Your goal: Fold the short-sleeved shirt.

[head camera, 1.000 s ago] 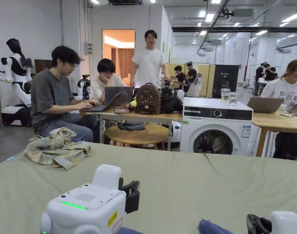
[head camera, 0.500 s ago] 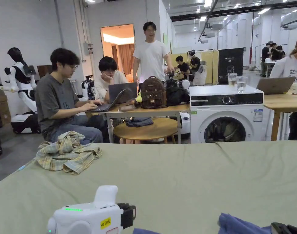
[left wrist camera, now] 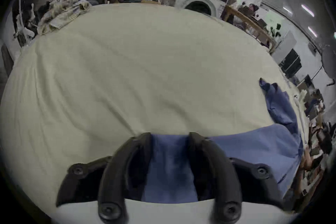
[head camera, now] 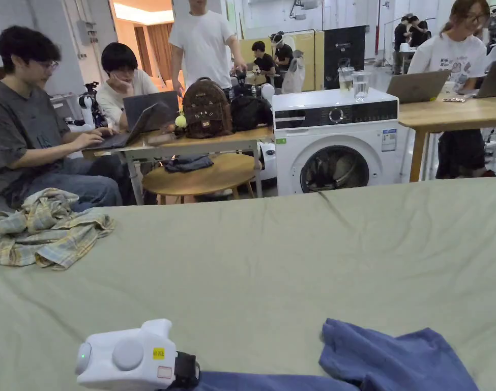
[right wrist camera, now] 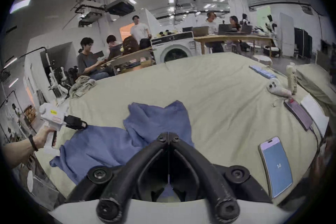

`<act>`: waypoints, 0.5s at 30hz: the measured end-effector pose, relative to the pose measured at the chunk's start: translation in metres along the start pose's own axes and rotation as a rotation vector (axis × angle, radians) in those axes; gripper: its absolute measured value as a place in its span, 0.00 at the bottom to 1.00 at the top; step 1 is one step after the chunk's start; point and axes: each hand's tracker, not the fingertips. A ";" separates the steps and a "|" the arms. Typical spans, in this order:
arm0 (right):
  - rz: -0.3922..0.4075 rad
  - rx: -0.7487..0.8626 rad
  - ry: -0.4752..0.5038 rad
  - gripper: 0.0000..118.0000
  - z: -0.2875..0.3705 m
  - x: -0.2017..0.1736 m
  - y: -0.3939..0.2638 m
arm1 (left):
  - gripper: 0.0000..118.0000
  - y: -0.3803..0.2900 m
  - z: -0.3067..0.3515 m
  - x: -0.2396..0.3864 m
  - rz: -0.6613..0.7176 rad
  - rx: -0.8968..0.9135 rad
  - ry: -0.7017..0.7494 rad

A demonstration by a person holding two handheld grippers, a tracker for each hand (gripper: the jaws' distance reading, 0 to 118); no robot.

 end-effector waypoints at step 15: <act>-0.351 -0.277 0.022 0.09 -0.042 0.021 -0.057 | 0.00 -0.022 0.023 0.039 -0.051 -0.044 0.049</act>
